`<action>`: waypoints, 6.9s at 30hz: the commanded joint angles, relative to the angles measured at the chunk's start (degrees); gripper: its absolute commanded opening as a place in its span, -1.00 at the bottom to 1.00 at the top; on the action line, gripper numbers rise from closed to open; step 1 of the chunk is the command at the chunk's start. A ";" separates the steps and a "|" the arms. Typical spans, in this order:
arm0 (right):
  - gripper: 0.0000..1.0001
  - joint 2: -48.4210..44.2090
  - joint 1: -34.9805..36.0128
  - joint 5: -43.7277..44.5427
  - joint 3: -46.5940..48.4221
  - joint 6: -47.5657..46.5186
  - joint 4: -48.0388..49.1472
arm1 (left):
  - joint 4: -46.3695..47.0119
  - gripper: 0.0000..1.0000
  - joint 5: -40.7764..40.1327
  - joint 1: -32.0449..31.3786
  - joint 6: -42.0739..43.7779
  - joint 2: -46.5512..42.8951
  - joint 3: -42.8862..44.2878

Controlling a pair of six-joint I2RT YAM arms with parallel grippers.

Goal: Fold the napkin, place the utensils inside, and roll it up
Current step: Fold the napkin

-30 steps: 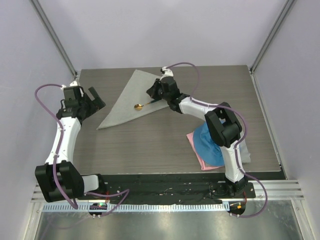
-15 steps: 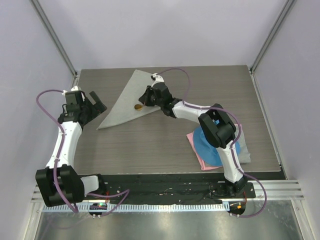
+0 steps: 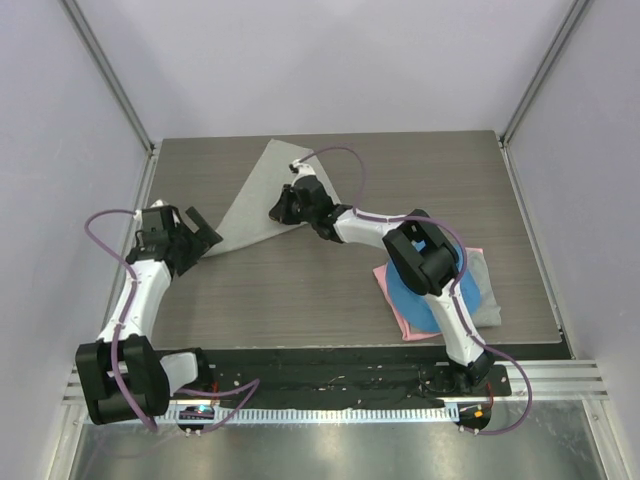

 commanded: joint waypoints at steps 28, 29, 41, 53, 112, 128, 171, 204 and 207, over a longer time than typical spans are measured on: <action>0.15 -27.90 -13.47 -16.60 -18.79 2.43 6.96 | 24.43 0.46 -11.24 1.24 -14.33 6.08 -13.06; 0.15 -28.61 -13.91 -16.69 -20.10 2.26 6.79 | 24.96 0.40 -11.60 1.24 -14.51 6.69 -13.33; 0.15 -33.45 -16.81 -17.21 -24.86 -0.03 2.66 | 28.48 0.05 -15.11 2.30 -15.57 9.51 -13.42; 0.15 -32.31 -17.34 -19.41 -25.47 0.94 3.18 | 29.89 -0.13 -14.15 3.26 -15.57 12.67 -13.59; 0.14 -40.83 -23.40 -18.88 -33.38 -0.91 1.25 | 37.37 -1.00 0.17 -29.07 4.38 41.11 29.19; 0.14 -39.69 -24.11 -20.73 -34.26 -0.38 2.30 | 27.87 -1.00 0.44 -34.27 15.46 54.68 42.83; -0.06 -3.13 -22.61 -22.40 -2.81 -6.79 -7.36 | 25.58 0.46 -6.85 -21.79 -8.26 31.39 9.44; -0.98 -6.19 -21.03 -23.28 -6.74 -8.55 -8.77 | 31.03 0.22 -0.62 -17.66 -11.70 30.60 3.28; -0.98 -7.69 -20.94 -22.14 -8.68 -8.91 -8.59 | 31.91 0.25 -0.18 -17.39 -12.31 30.34 2.40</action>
